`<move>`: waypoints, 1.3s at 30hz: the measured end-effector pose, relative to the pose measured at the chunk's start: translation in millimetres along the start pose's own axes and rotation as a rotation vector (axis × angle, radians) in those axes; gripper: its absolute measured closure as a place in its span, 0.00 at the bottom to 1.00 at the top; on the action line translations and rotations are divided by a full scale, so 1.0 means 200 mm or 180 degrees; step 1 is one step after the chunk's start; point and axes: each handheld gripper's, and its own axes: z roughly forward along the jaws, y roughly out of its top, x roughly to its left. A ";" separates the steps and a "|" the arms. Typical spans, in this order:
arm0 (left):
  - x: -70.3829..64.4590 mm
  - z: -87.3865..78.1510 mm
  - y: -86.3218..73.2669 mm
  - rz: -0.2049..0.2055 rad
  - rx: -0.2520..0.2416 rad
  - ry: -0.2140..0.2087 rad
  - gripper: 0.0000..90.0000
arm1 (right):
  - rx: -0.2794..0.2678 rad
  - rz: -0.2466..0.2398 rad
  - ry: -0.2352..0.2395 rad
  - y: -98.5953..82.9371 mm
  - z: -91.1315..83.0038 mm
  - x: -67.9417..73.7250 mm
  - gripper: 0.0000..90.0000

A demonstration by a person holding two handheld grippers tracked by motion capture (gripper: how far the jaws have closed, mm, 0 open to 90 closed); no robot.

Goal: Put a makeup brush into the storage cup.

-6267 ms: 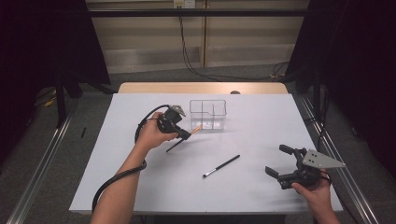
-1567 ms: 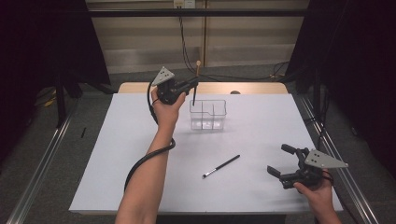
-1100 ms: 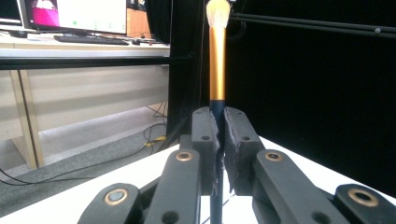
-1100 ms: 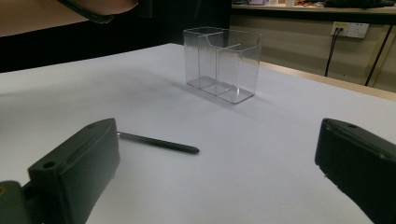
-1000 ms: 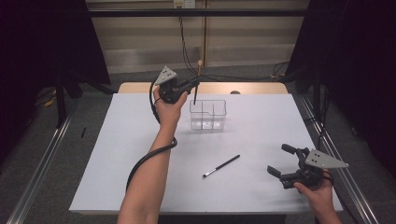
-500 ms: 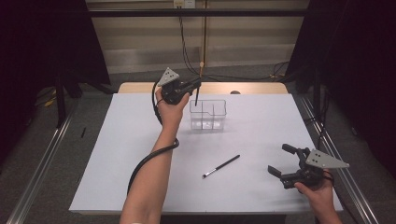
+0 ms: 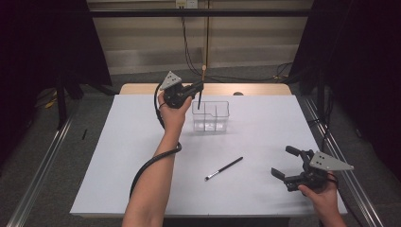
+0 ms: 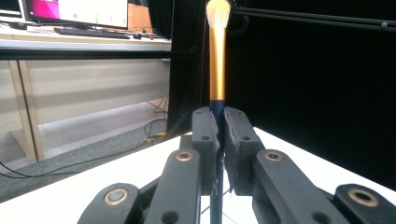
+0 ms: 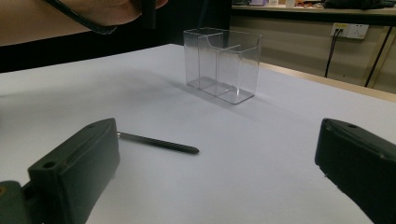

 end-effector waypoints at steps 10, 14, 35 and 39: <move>0.00 -0.01 -0.01 -0.0013 -0.0007 -0.0004 0.93 | -0.0004 -0.0006 0.0004 0.00 0.00 0.00 0.00; -0.01 -0.01 -0.02 -0.0019 -0.0008 -0.0001 0.93 | -0.0002 -0.0003 0.0009 0.00 0.00 0.00 0.00; 0.01 -0.02 -0.07 -0.0029 0.0017 0.0041 0.93 | -0.0007 0.0005 0.0011 0.00 0.00 0.00 0.00; 0.01 -0.02 -0.08 -0.0031 0.0043 0.0039 0.93 | -0.0002 0.0006 0.0017 0.00 0.00 0.00 0.00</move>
